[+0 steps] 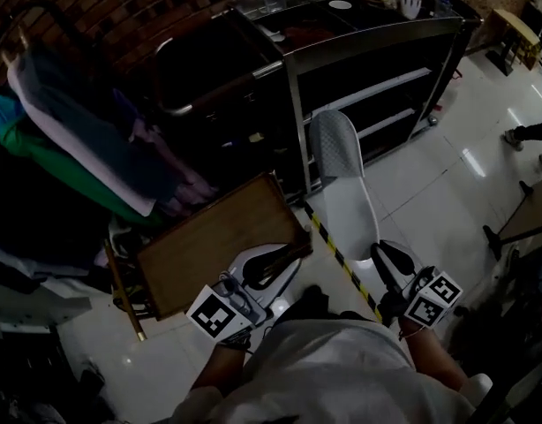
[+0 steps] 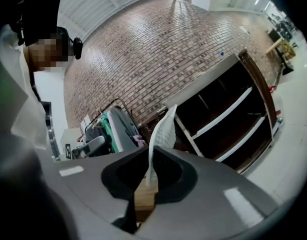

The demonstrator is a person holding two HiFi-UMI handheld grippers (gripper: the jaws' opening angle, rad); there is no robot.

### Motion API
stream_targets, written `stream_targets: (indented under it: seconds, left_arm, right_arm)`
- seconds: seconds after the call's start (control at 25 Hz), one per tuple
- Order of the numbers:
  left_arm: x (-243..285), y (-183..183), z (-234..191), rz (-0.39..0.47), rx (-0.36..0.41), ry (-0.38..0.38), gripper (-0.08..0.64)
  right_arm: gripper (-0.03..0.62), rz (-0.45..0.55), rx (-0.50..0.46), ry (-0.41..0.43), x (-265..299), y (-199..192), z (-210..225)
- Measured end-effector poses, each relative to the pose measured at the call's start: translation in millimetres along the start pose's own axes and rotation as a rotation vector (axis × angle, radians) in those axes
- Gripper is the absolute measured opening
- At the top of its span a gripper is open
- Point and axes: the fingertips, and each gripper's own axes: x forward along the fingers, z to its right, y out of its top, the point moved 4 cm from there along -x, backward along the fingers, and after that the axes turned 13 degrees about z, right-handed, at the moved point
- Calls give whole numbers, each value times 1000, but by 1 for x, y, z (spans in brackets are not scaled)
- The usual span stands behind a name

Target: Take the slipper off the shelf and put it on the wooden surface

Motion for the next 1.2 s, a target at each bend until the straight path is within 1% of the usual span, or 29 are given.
stream_targets:
  seconds: [0.08,0.2,0.36,0.44,0.56,0.64,0.76,0.84,1.0,1.12,1.2]
  left_arm:
    - [-11,5,12,1,-1,44,48]
    - [-33,4,32,-17,-20,130,44]
    - [-67,-4,66,-87,-17,226,44]
    - [-83,-9,77,-105,-14,273,44]
    - [-107,-7,85,-88,-3,336,43]
    - [-122,-1,87,-70,9,361,44]
    - [-143,10,81,-47,27,383,44]
    - [-156,17,72,-45,47,391,43]
    - [-190,34,45,-64,62,394,44]
    - [-227,41,22,-92,64,408,44]
    - [-253,42,7,-115,59,427,44]
  right_arm:
    - [29,-5,22,22,-1,-4,-6]
    - [29,-42,48,64,1,-16,-13]
    - [31,-83,90,90,-4,-44,-22]
    - [31,-99,97,104,-5,-57,-27]
    - [31,-130,108,145,-1,-80,-41]
    - [31,-161,129,169,3,-98,-54]
    - [31,-209,167,196,17,-125,-71]
    - [31,-239,162,211,36,-146,-82]
    - [31,-290,180,227,83,-198,-102]
    - [32,-359,189,236,117,-246,-110]
    - [31,-400,209,223,134,-277,-112]
